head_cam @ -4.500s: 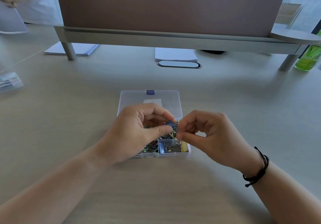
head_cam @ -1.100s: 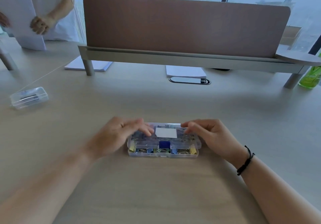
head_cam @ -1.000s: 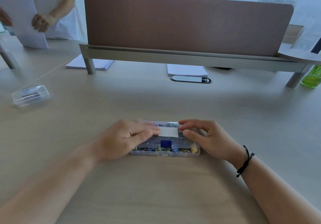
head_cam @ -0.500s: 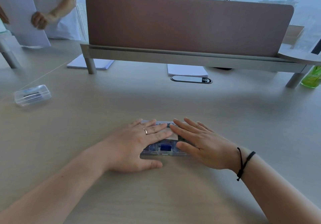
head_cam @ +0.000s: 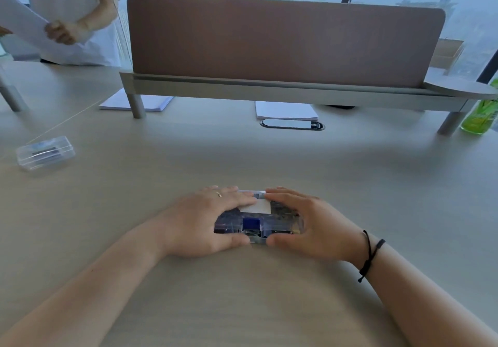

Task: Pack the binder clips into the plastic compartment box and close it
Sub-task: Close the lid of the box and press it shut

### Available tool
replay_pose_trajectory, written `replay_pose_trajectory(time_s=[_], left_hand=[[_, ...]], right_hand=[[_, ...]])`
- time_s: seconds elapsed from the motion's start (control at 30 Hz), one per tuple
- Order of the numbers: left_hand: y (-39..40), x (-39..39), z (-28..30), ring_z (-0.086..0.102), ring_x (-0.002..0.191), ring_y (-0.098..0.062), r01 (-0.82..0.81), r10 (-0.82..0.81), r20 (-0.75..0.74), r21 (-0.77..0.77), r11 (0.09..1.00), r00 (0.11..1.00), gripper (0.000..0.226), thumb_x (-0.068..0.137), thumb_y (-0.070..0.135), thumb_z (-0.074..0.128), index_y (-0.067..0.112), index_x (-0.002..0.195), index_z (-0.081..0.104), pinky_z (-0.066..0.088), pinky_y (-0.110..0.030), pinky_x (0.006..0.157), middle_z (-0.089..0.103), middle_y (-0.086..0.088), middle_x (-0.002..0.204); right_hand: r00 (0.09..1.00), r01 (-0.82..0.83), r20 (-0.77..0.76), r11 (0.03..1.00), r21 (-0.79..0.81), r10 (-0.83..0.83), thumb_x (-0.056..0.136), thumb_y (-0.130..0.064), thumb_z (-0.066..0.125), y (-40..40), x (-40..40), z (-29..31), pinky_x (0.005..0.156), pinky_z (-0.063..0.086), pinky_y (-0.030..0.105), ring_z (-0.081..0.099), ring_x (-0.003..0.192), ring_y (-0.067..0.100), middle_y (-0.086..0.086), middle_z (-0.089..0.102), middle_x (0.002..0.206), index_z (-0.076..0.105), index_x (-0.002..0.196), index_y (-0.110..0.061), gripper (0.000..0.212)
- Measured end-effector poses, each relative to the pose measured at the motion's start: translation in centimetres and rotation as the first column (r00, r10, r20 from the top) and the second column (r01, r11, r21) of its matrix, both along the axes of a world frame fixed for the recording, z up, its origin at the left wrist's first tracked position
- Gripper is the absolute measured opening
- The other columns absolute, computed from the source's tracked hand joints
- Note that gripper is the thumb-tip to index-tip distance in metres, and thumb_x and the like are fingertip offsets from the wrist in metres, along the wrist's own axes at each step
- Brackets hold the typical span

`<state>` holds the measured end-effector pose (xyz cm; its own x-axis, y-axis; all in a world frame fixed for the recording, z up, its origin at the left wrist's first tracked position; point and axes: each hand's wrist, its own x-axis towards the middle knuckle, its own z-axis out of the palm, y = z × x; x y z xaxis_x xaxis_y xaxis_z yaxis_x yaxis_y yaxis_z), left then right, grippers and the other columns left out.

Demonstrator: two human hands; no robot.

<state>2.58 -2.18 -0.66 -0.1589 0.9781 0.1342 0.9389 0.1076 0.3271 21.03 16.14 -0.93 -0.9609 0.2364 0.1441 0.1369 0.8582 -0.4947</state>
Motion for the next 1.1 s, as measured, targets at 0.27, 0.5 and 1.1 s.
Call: replay_pose_trajectory(time_s=[0.27, 0.5, 1.1], left_hand=[[0.6, -1.2, 0.4, 0.061, 0.056, -0.001, -0.452, 0.101, 0.670, 0.374, 0.809, 0.736, 0.036, 0.089, 0.035, 0.066, 0.029, 0.124, 0.061, 0.055, -0.021, 0.066, 0.071, -0.021, 0.100], [2.7, -1.8, -1.2, 0.074, 0.077, -0.015, -0.629, 0.211, 0.784, 0.272, 0.729, 0.584, 0.026, 0.098, 0.021, 0.059, 0.020, 0.124, 0.053, 0.057, -0.029, 0.076, 0.075, -0.004, 0.089], [1.8, -2.7, -1.9, 0.069, 0.099, -0.003, -0.516, 0.280, 0.689, 0.158, 0.842, 0.669, 0.033, 0.098, 0.024, 0.059, 0.028, 0.129, 0.050, 0.049, -0.029, 0.095, 0.075, 0.010, 0.102]], right_hand=[[0.901, 0.169, -0.203, 0.741, -0.650, -0.384, 0.085, -0.030, 0.072, 1.4, -0.8, -0.3, 0.083, 0.060, 0.043, 0.071, 0.094, 0.018, 0.001, 0.072, 0.105, 0.059, 0.126, -0.024, 0.044], [0.875, 0.416, -0.014, 0.767, -0.489, -0.484, 0.064, -0.061, 0.079, 1.6, -4.1, -0.7, 0.082, 0.056, 0.030, 0.063, 0.096, 0.007, -0.009, 0.061, 0.108, 0.041, 0.132, -0.027, 0.085], [0.894, 0.404, 0.011, 0.796, -0.452, -0.448, 0.072, -0.058, 0.075, 2.3, -4.3, -0.7, 0.080, 0.055, 0.028, 0.065, 0.092, 0.009, -0.008, 0.066, 0.102, 0.049, 0.123, -0.026, 0.065]])
